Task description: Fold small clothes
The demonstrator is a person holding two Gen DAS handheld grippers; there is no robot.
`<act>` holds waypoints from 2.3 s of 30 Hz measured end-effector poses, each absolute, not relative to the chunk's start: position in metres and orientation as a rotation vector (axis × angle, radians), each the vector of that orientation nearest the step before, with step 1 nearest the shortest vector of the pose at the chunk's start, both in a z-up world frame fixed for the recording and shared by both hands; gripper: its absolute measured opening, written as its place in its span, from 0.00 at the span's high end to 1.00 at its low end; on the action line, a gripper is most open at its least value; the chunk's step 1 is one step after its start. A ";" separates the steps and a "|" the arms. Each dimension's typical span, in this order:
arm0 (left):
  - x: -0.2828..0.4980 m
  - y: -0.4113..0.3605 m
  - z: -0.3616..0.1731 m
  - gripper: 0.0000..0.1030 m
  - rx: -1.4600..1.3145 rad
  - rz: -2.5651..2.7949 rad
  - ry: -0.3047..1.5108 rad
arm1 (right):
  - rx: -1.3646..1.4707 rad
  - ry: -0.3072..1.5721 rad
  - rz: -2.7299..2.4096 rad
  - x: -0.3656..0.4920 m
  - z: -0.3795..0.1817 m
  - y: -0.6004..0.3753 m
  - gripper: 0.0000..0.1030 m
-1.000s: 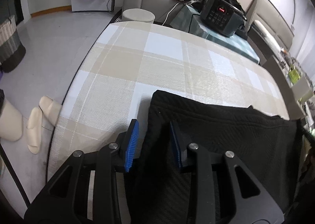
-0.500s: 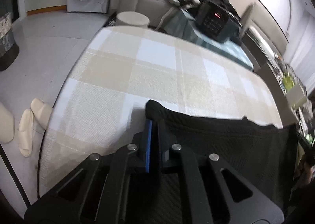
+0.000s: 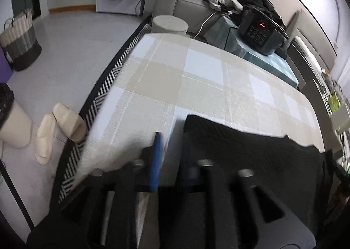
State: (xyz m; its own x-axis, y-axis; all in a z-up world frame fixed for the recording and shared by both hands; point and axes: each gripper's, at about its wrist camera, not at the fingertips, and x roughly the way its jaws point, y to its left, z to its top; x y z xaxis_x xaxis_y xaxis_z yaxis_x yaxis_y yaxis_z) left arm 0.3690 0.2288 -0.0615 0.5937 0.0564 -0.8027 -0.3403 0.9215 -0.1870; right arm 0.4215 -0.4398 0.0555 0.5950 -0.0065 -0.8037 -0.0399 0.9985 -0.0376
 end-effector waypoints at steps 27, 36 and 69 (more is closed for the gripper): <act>0.134 0.020 -0.047 0.01 -0.103 -0.113 0.868 | -0.058 0.946 0.406 0.156 0.043 -0.324 0.08; 0.120 0.007 -0.087 0.01 -0.017 -0.055 0.938 | -0.224 0.920 0.319 0.128 0.033 -0.336 0.08; 0.131 0.024 -0.086 0.01 0.010 -0.023 0.956 | -0.065 0.956 0.286 0.152 0.037 -0.376 0.07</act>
State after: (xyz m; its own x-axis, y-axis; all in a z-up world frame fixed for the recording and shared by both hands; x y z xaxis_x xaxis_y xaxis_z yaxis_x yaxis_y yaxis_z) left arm 0.1315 0.0244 -0.0864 0.5764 -0.0153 -0.8171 0.0245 0.9997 -0.0015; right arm 0.1520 -0.3764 0.0373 0.5422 0.2117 -0.8131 -0.2690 0.9606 0.0707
